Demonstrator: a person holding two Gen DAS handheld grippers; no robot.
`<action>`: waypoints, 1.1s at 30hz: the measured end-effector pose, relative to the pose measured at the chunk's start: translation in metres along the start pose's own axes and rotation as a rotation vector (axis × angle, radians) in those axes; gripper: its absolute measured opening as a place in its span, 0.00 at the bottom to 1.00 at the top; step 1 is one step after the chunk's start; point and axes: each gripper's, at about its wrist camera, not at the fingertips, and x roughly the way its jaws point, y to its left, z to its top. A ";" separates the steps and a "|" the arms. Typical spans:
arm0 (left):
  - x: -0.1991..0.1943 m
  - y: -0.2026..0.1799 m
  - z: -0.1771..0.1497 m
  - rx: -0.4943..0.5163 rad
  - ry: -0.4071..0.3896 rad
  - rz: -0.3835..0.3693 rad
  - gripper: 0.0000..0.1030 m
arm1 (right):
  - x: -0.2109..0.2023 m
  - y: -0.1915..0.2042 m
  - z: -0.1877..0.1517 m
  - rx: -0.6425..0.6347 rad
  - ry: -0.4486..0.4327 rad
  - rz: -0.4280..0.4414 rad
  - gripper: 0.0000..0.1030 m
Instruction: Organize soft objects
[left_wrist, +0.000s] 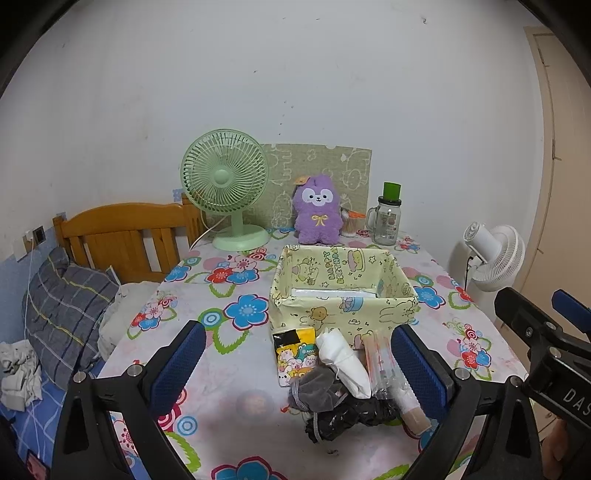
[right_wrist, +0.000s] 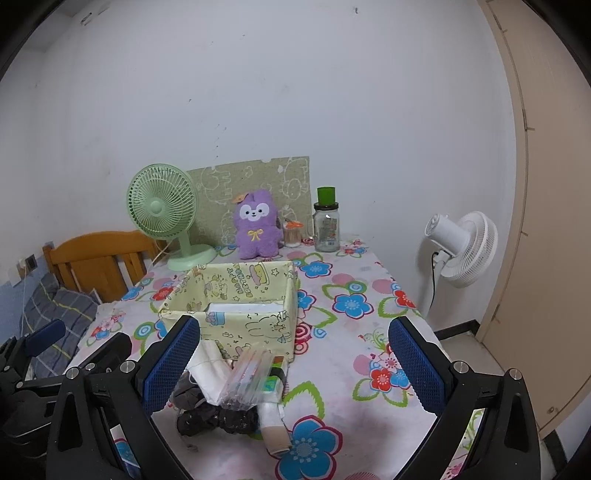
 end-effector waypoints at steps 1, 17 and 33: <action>-0.001 0.000 0.000 -0.001 -0.002 -0.001 0.98 | 0.000 0.000 0.000 0.001 -0.001 0.000 1.00; -0.002 0.001 0.002 -0.002 -0.009 -0.004 0.97 | 0.000 0.000 0.000 0.003 -0.007 0.005 1.00; -0.003 0.000 0.003 -0.003 -0.009 -0.006 0.96 | -0.003 -0.002 0.001 0.011 -0.009 0.007 1.00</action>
